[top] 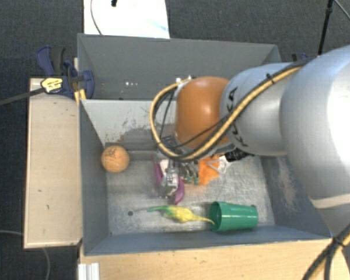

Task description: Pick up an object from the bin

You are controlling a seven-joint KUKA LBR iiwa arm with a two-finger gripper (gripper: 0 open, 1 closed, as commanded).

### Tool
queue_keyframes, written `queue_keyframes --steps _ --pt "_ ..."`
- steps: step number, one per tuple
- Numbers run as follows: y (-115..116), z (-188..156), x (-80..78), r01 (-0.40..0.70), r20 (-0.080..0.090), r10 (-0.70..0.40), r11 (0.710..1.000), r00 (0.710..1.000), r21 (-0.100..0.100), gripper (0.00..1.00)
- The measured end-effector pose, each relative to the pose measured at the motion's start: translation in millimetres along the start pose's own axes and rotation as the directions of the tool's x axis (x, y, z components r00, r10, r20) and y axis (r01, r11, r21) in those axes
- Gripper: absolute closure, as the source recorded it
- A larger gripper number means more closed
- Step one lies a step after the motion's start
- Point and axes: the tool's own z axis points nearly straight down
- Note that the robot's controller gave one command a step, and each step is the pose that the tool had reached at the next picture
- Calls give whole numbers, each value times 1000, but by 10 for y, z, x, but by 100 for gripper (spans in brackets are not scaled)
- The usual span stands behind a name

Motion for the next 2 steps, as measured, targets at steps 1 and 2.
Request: queue_keyframes --steps 1,2 --pt "379 140 51 -125 -8 125 992 992 6 0" --pt "-247 196 111 -220 -7 220 976 976 8 100"
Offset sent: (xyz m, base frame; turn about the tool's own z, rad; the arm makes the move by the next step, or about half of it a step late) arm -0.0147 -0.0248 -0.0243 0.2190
